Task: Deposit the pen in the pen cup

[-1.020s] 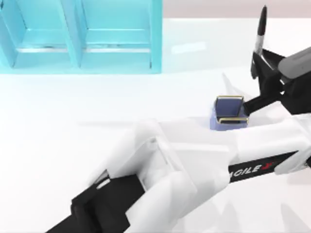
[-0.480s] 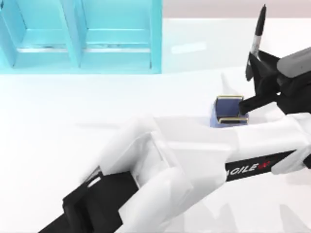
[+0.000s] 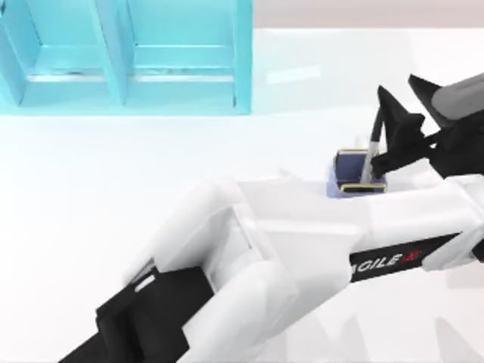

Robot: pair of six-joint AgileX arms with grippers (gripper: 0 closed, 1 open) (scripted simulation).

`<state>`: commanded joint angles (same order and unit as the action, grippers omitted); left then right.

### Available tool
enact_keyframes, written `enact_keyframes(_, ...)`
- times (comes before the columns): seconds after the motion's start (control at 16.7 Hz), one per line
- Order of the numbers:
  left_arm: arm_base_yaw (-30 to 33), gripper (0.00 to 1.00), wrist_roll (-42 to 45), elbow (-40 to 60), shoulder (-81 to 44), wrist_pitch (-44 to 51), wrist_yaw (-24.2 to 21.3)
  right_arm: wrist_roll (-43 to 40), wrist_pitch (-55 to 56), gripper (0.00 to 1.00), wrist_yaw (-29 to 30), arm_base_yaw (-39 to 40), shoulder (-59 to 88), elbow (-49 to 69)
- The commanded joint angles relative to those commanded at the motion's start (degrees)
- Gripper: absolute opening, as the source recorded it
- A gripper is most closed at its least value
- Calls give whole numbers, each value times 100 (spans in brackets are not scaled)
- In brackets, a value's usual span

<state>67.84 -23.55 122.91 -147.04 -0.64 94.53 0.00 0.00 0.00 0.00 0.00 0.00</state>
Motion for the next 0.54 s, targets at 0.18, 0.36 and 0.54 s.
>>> enact_keyframes(0.18, 0, 98, 0, 0, 0, 0, 0, 0, 0, 100, 0, 0, 0, 0)
enact_keyframes(0.36, 0, 100, 0, 0, 0, 0, 0, 0, 0, 100, 0, 0, 0, 0)
enact_keyframes(0.54, 0, 100, 0, 0, 0, 0, 0, 0, 0, 100, 0, 0, 0, 0)
